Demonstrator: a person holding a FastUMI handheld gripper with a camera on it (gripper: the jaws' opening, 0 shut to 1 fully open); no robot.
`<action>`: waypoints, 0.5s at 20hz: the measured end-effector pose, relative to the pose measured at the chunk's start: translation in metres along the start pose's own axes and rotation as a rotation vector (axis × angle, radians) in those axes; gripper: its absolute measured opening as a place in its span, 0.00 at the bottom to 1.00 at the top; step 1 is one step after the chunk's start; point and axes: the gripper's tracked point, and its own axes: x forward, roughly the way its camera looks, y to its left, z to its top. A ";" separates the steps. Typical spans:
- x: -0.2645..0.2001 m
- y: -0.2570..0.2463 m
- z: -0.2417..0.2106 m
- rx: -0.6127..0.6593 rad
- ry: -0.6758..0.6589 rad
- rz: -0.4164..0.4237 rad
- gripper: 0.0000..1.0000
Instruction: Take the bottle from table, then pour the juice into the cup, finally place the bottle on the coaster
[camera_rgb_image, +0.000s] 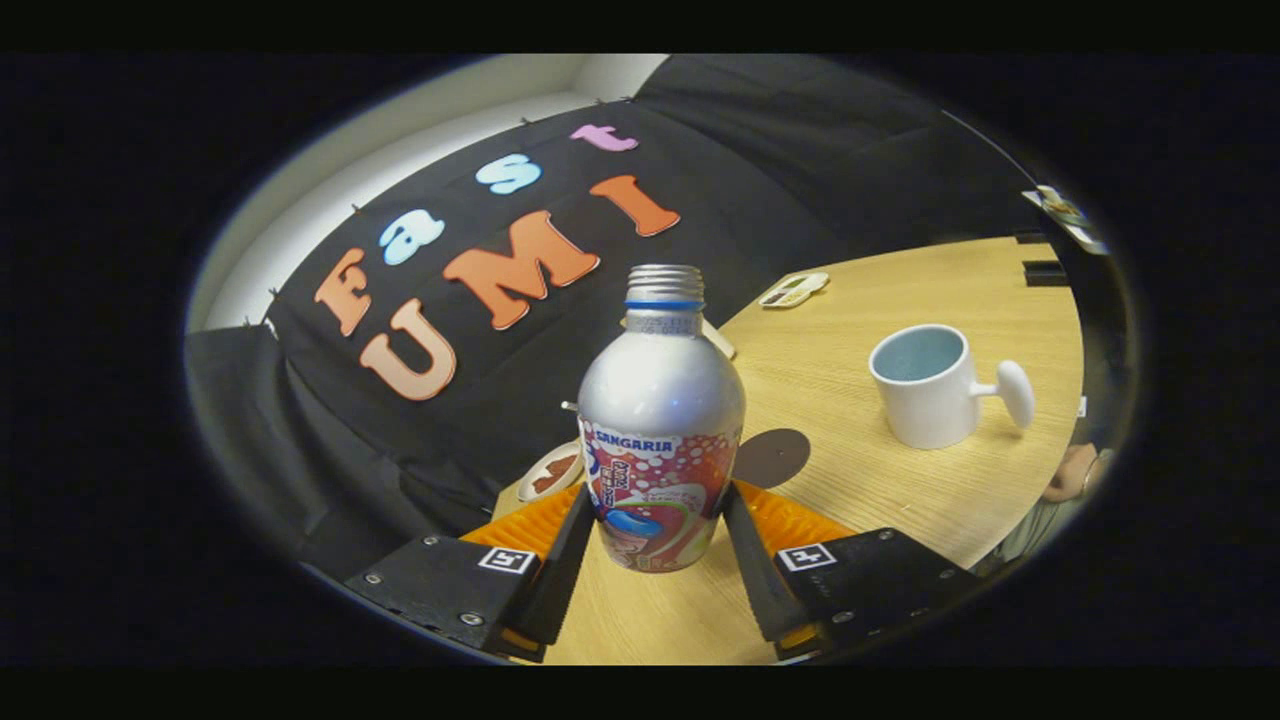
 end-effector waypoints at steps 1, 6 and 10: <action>0.001 0.002 0.005 0.045 -0.007 0.002 0.73; 0.010 0.002 0.021 0.223 -0.016 0.009 0.73; 0.012 -0.003 0.031 0.405 -0.025 0.025 0.73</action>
